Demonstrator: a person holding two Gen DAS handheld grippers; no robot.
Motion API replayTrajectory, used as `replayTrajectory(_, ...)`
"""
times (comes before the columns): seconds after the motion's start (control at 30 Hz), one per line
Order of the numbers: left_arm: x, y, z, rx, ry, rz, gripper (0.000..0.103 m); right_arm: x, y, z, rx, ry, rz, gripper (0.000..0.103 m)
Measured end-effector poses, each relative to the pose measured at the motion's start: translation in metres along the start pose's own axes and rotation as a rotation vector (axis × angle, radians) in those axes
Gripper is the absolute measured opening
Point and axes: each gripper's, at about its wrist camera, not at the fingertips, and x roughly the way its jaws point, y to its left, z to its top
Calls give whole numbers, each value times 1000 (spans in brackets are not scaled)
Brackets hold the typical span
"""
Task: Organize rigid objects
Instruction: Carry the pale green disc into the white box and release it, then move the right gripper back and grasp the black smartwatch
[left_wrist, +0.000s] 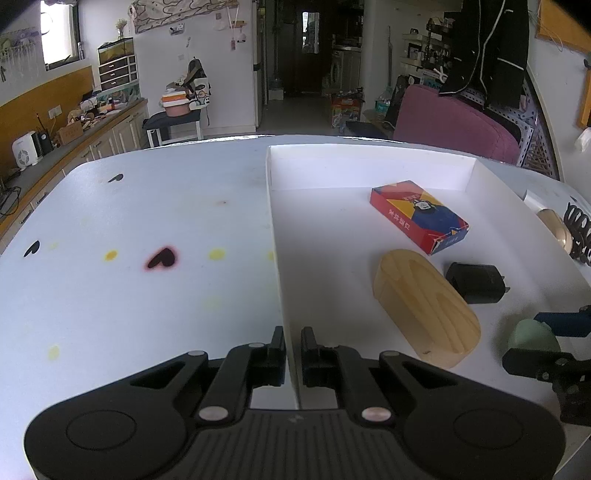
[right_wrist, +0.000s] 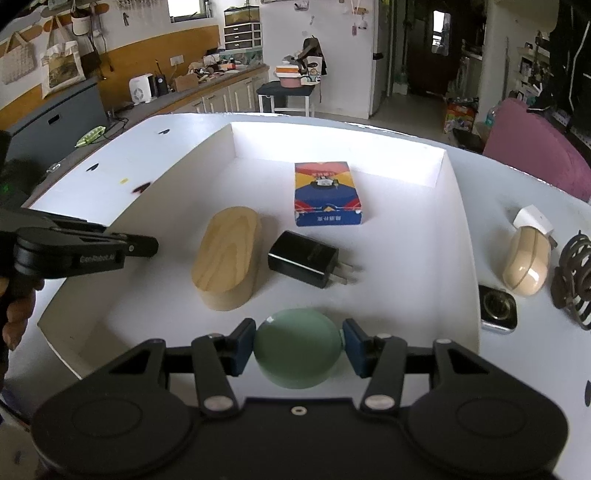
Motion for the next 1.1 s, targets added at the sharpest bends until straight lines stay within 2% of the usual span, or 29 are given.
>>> replayTrajectory(0.23, -1, -1, 0, 7, 0, 6, 8, -1, -1, -1, 4, 2, -8, 56)
replayTrajectory(0.37, -1, -2, 0, 12, 1, 11, 7, -5, -1, 0, 4, -12, -1, 67)
replayTrajectory(0.87, -1, -5, 3, 25, 25, 35, 7, -37, -23, 1, 49, -89, 5, 70)
replayTrajectory(1.1, -2, -6, 3, 22, 28, 46, 7, -54, -54, -3, 96, -129, -62, 70)
